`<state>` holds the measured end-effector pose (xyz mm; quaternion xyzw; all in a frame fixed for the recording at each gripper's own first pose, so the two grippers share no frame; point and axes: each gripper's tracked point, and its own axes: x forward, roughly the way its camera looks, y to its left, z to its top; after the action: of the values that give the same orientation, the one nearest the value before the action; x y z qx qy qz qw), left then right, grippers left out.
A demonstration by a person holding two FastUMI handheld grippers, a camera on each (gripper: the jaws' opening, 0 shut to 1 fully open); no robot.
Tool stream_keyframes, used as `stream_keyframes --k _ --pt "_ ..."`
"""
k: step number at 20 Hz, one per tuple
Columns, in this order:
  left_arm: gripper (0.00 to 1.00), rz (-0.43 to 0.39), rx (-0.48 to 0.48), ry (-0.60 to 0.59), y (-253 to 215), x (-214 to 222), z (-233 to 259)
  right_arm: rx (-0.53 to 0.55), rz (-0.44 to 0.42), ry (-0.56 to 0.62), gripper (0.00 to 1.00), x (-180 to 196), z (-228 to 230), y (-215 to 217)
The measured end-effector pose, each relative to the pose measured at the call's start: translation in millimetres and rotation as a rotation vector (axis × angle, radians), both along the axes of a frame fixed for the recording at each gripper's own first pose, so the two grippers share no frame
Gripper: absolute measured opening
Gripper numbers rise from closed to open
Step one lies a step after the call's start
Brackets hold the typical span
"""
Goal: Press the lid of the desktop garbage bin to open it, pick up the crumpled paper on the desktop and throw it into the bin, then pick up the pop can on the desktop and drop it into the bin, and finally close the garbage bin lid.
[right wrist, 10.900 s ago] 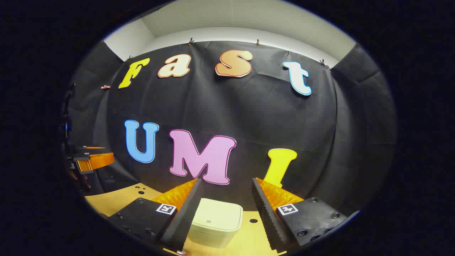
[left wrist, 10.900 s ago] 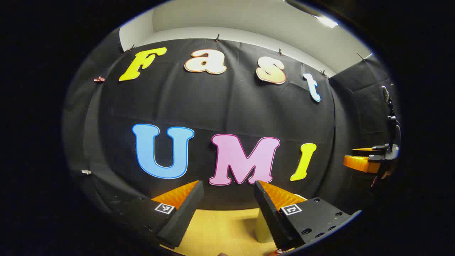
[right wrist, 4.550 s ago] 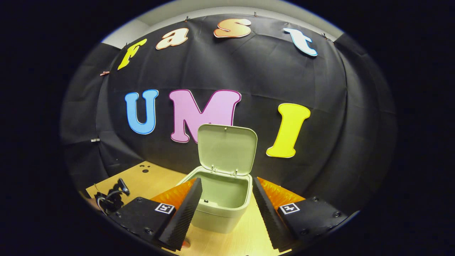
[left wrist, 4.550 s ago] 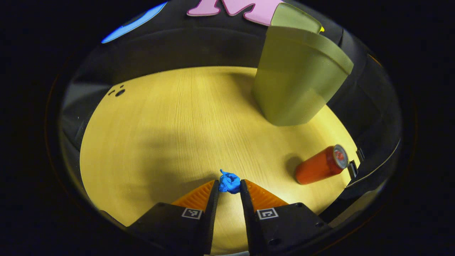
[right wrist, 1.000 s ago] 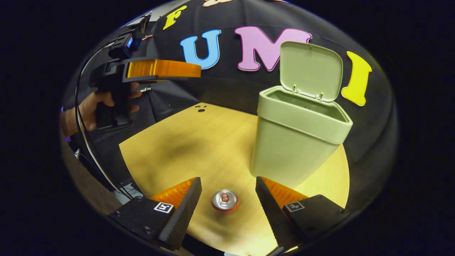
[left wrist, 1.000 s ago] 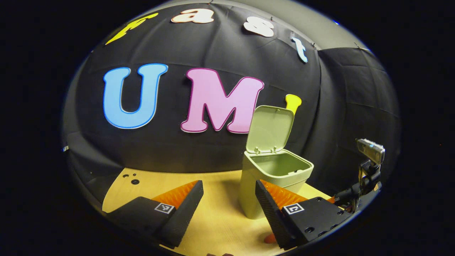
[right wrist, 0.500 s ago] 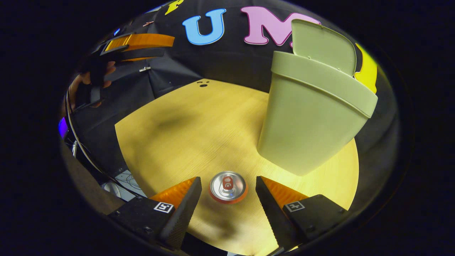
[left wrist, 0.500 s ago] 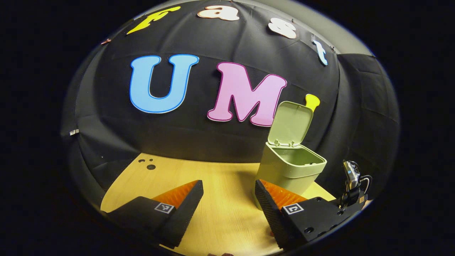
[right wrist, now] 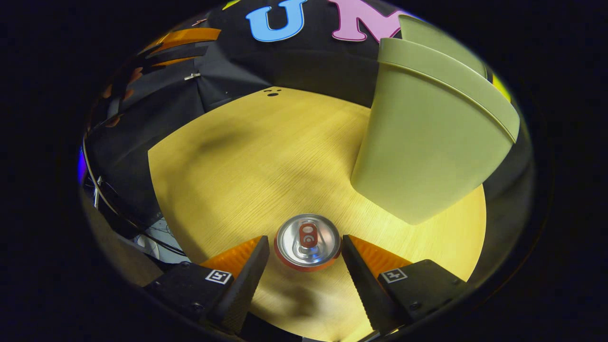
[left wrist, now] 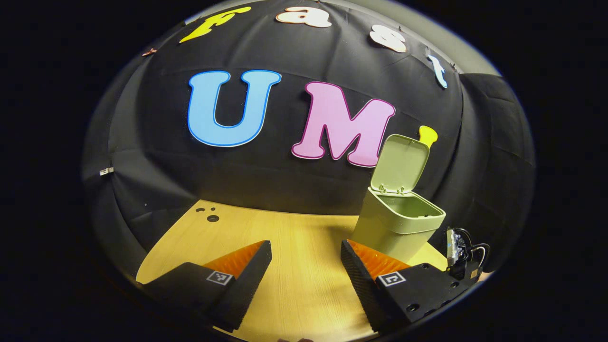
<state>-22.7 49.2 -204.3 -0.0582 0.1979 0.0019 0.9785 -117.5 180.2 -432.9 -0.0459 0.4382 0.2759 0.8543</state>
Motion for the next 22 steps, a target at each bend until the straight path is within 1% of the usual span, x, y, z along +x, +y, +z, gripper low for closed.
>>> stream_keyframes --k 1,3,6,8,9,10,14,17,22 --pt "0.95 0.002 0.004 0.004 0.8 -0.1 -2.0 -0.006 -0.007 0.015 0.96 2.3 -2.0 -2.2" --pt "0.95 0.004 0.003 0.007 2.0 -0.1 -2.4 0.007 -0.02 0.021 0.82 4.7 -1.9 -1.0" --pt "0.95 0.004 -0.001 0.007 0.6 1.6 -2.4 0.003 -0.026 0.005 0.82 6.8 8.0 -5.4" --pt "0.95 -0.001 0.004 0.007 -1.7 4.3 -3.9 0.019 -0.04 -0.02 0.82 12.3 24.5 -9.6" --pt "0.95 -0.003 0.006 0.009 -2.6 5.3 -5.0 0.03 -0.051 -0.038 0.78 17.1 36.0 -11.3" --pt "0.95 -0.005 0.006 0.01 -3.9 6.8 -5.5 0.042 -0.062 -0.056 0.82 20.9 47.7 -13.2" --pt "0.95 -0.016 -0.006 0.009 -12.6 13.2 -6.7 0.087 -0.092 -0.145 0.82 40.2 103.9 -21.3" --pt "0.95 -0.027 -0.007 0.007 -19.4 15.2 -7.1 0.141 -0.117 -0.219 0.82 62.3 149.6 -26.0" --pt "0.95 -0.04 -0.001 0.01 -29.3 18.3 -7.9 0.221 -0.156 -0.291 0.82 90.0 207.9 -37.2"
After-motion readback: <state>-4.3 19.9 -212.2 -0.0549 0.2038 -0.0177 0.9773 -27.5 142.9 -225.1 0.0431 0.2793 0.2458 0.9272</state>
